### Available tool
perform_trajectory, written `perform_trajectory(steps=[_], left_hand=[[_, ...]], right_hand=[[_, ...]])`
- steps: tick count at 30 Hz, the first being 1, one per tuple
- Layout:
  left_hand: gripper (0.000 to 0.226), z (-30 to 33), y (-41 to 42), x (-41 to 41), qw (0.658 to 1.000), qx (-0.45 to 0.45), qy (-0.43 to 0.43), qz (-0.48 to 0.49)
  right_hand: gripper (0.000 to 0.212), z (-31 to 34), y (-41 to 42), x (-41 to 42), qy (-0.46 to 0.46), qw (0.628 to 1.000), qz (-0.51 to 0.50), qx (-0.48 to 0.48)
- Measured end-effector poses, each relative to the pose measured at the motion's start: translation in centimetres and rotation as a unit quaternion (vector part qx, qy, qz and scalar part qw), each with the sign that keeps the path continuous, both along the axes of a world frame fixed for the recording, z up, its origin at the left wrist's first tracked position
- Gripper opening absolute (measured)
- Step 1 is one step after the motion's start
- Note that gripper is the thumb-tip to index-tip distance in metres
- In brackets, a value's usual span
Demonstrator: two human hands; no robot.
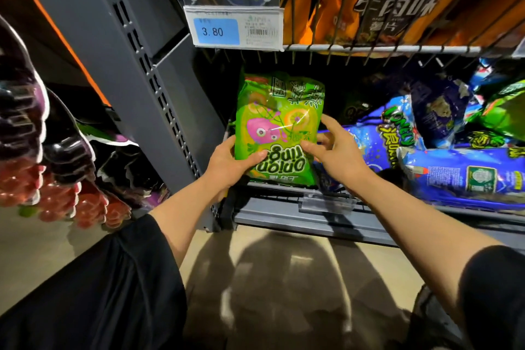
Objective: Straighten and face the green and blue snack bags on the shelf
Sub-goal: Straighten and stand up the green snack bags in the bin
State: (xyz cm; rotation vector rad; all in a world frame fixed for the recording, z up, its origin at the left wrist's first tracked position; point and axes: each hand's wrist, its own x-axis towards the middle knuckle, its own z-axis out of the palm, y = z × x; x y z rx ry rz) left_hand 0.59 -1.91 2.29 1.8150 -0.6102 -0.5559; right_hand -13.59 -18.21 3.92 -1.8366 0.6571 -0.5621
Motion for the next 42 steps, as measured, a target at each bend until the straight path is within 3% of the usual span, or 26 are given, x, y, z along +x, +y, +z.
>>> perform_trajectory(steps=[2,5,7,11,15,17,22,24,27,30,33,36,38,40,42], left_hand=[[0.041,-0.1,-0.2,0.4,1.0,0.001,-0.001,-0.014],[0.049,-0.2,-0.6,1.2,0.998,0.025,-0.044,-0.039],[0.063,-0.2,-0.8,1.8,0.993,0.054,-0.104,-0.032],[0.093,-0.2,-0.9,3.3,0.997,0.024,-0.069,-0.041],[0.072,0.3,-1.7,4.2,0.993,0.059,-0.1,-0.014],[0.066,0.4,-2.2,4.3,0.993,0.053,-0.11,-0.007],[0.09,0.5,-1.1,4.0,0.993,-0.003,-0.058,-0.102],[0.088,0.7,-0.7,3.7,0.989,-0.003,-0.094,-0.116],[0.083,2.0,-1.0,2.9,0.979,0.003,-0.18,-0.099],[0.083,3.5,-1.7,2.2,0.964,0.042,-0.245,-0.098],[0.081,4.6,-1.4,1.9,0.94,0.104,-0.317,-0.074],[0.078,5.4,-0.6,1.5,0.88,0.17,-0.437,-0.079],[0.076,5.7,-0.6,1.2,0.834,0.187,-0.511,-0.089],[0.076,6.1,-0.8,0.6,0.795,0.197,-0.564,-0.1],[0.077,6.7,-1.2,-0.6,0.748,0.191,-0.625,-0.116]], right_hand=[[0.053,-0.2,0.0,0.4,-0.013,1.0,-0.008,-0.002],[0.047,-0.2,0.0,0.9,-0.029,0.999,-0.033,0.003],[0.044,-0.5,0.0,1.2,-0.028,0.999,-0.041,-0.005],[0.042,-0.7,-0.5,2.5,0.011,0.995,-0.078,-0.065],[0.053,-0.4,-1.3,3.7,0.019,0.991,-0.124,-0.045],[0.042,0.0,-1.3,4.0,0.023,0.989,-0.135,-0.048],[0.021,0.2,-0.5,3.1,0.032,0.992,-0.111,-0.04],[0.036,0.9,0.2,2.3,0.043,0.99,-0.123,-0.055],[0.081,3.7,0.7,1.0,0.035,0.953,-0.216,-0.21],[0.112,6.1,0.6,0.4,0.049,0.928,-0.176,-0.326],[0.129,6.3,0.3,-0.5,0.11,0.916,-0.151,-0.355],[0.112,5.9,-0.3,-1.8,0.091,0.934,-0.113,-0.327],[0.101,5.8,-0.5,-2.6,0.088,0.927,-0.085,-0.355],[0.111,6.1,-0.5,-3.5,0.088,0.905,-0.072,-0.41],[0.122,6.6,-0.3,-4.0,0.095,0.855,-0.058,-0.507]])
